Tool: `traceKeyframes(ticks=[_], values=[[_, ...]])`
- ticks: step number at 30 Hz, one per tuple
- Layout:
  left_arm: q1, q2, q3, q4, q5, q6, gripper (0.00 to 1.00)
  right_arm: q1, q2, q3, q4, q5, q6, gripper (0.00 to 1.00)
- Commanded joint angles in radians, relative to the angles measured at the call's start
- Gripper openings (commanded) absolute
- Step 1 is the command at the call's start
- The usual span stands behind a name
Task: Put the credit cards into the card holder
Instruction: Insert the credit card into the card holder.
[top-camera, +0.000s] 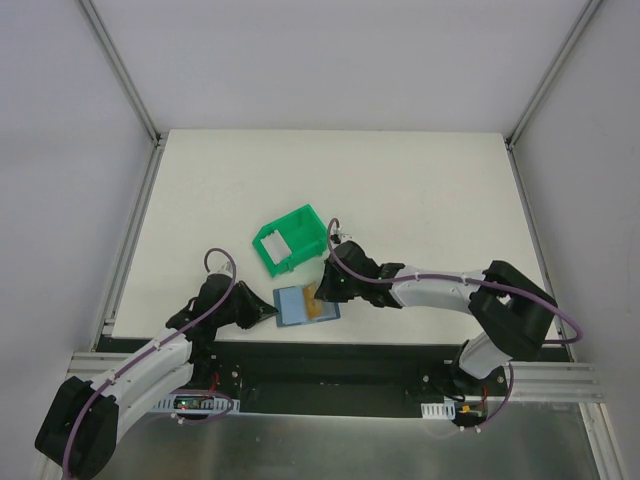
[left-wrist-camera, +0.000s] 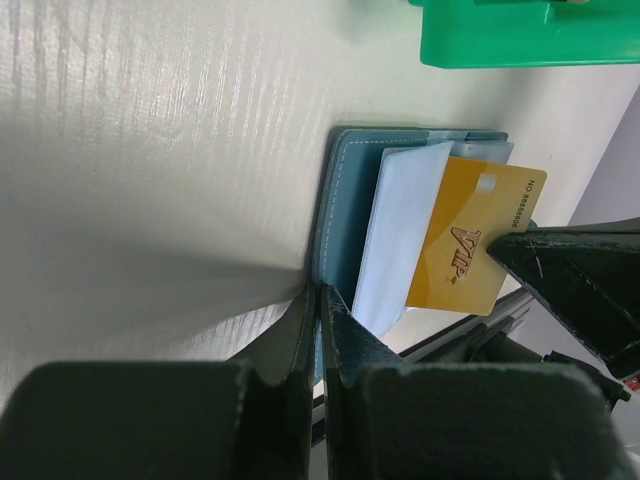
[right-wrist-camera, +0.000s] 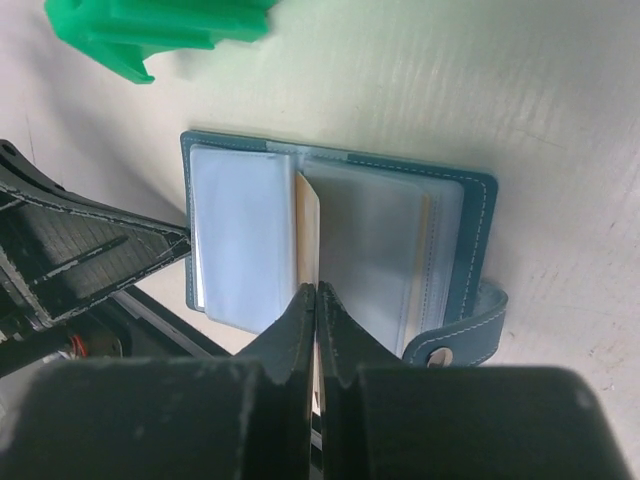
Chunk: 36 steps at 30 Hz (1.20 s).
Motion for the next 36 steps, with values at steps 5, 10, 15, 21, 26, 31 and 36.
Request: traceKeyframes(ticks=[5,10,15,21,26,31,36], values=[[0.013,-0.013,-0.019,-0.014,0.007,-0.003,0.0,-0.024,-0.11,-0.053,0.057,-0.002,-0.002,0.0],[0.013,-0.007,-0.018,-0.014,0.005,-0.001,0.0,-0.025,-0.112,-0.047,0.085,-0.042,-0.007,0.0],[0.013,-0.008,-0.016,-0.014,0.005,-0.001,0.0,-0.025,-0.084,-0.061,0.136,-0.076,0.021,0.0],[0.013,-0.005,-0.016,-0.014,0.004,-0.003,0.0,-0.025,-0.033,-0.052,0.148,-0.091,0.031,0.0],[0.013,-0.005,-0.016,-0.014,0.005,-0.003,0.0,-0.027,-0.006,-0.055,0.142,-0.088,0.048,0.01],[0.013,-0.007,-0.016,-0.014,0.005,-0.003,0.0,-0.028,0.013,-0.053,0.14,-0.102,0.054,0.0],[0.013,-0.005,-0.016,-0.014,0.004,-0.003,0.0,-0.034,0.004,-0.06,0.14,-0.094,0.054,0.0]])
